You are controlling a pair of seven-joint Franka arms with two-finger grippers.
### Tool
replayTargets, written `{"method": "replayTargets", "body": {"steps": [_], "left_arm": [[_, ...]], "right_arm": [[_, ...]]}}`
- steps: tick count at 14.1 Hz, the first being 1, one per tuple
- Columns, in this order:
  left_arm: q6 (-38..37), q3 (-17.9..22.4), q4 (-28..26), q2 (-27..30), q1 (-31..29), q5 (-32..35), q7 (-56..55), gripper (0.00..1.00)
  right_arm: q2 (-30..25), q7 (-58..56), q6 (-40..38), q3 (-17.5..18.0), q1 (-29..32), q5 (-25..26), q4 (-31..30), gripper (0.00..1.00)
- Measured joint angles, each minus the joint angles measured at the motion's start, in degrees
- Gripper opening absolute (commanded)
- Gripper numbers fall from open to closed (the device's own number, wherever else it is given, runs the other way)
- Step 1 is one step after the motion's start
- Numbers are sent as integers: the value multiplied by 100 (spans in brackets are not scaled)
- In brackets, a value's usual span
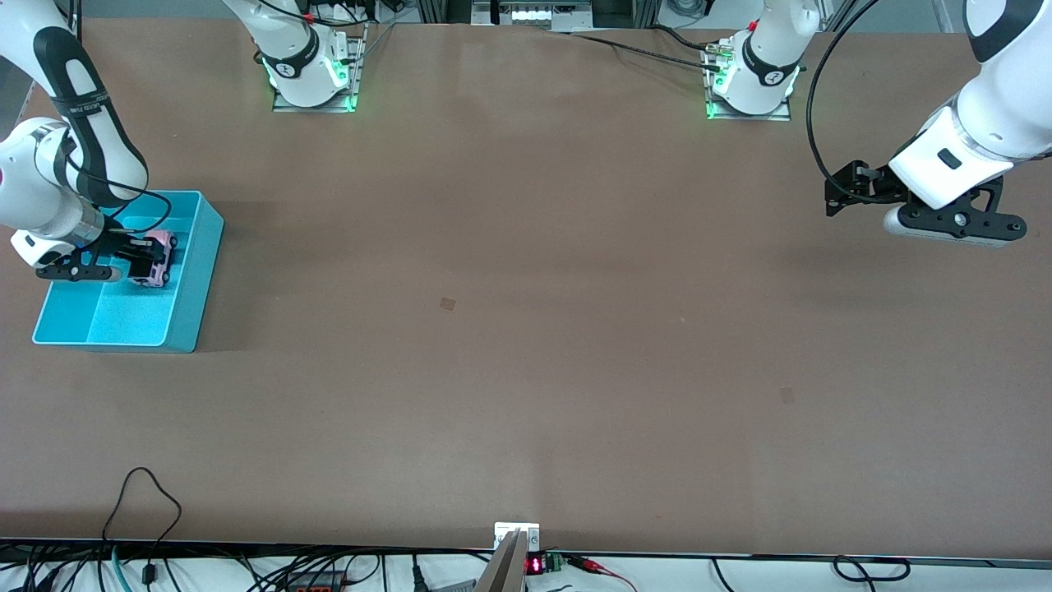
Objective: Wind and store pink jeep toy
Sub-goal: 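Carry the jeep over the cyan bin and lower it inside, then open the right gripper and raise it away from the bin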
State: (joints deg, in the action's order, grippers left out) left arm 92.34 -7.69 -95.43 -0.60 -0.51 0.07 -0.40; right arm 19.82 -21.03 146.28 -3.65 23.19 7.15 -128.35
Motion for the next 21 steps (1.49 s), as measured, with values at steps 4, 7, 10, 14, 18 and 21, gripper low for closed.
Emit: {"method": "replayTargets", "body": {"steps": [4, 7, 10, 14, 18, 21], "left_arm": [[0, 1, 1, 0, -9, 0, 0, 100], [0, 10, 1, 0, -28, 0, 0, 100], [-1, 57, 1, 0, -60, 0, 0, 100], [-2, 86, 1, 0, -110, 0, 0, 100], [-4, 91, 1, 0, -196, 0, 0, 100], [-5, 87, 1, 0, -196, 0, 0, 100]], "right_arm": [[-81, -6, -118, 111, -15, 16, 114, 100], [-394, -6, -1057, 218, -213, 24, 596, 100], [-762, -1, -2483, 242, -675, 24, 1413, 100], [-992, 32, -3397, 263, -1262, 22, 2161, 100], [-1408, 568, -3473, 270, -1742, -70, 2289, 100], [-1736, 761, -3640, 265, -1886, -375, 2305, 100]]}}
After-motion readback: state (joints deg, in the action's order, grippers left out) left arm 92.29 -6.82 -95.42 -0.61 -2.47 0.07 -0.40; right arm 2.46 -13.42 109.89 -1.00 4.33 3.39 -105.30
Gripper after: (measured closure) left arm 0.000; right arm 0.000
